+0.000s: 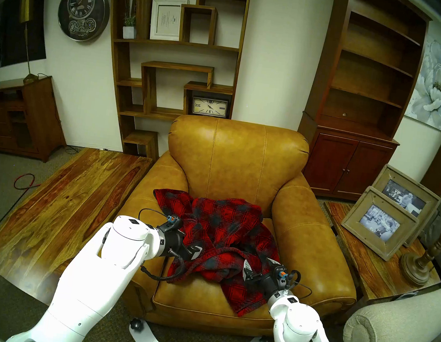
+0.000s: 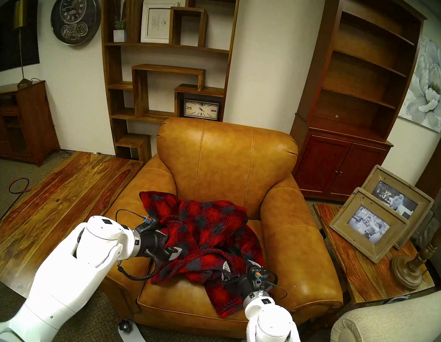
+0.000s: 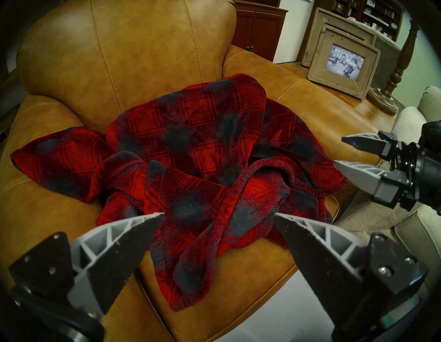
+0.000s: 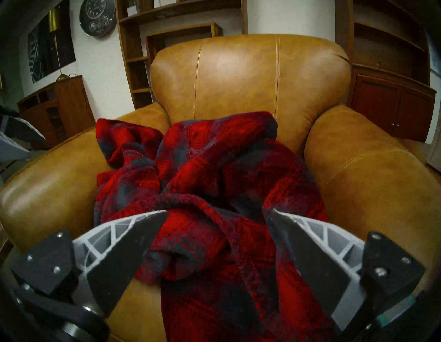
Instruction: Move the blanket from sofa and drape it over the sofa arm
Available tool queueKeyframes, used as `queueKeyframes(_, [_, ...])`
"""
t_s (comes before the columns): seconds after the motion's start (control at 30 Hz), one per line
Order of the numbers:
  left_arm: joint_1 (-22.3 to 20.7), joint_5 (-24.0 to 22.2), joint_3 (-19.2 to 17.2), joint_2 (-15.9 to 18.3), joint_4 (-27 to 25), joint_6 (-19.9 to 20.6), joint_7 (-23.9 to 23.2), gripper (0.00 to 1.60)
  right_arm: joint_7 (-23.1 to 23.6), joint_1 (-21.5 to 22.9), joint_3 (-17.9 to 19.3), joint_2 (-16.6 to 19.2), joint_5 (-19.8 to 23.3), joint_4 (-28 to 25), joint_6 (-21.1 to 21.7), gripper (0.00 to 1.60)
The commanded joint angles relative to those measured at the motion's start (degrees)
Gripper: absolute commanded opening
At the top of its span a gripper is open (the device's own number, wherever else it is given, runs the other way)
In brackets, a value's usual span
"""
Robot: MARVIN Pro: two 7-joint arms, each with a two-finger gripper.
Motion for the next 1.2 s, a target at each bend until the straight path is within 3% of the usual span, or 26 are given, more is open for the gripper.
queueKeyframes(0.0, [-0.4,0.0,0.0,-0.1,-0.6,-0.1,0.0,1.60,-2.3,6.7,-1.5,-0.9,-0.5,2.7,1.3,1.60])
queueKeyframes(0.5, [-0.5,0.0,0.0,-0.1,-0.1,-0.2,-0.2,1.60,-4.1,15.2,-6.3,-0.9,-2.4,13.1,5.2,1.60])
queueKeyframes(0.9, [-0.6,0.0,0.0,-0.1,0.2,-0.2,-0.3,1.60,-4.6,22.3,-12.3,-1.6,-5.8,25.3,7.8,1.60])
queueKeyframes(1.17, [-0.6,0.0,0.0,-0.2,0.2,-0.2,-0.4,1.60,-6.1,26.9,-14.3,-2.7,-7.9,35.3,8.7,1.60])
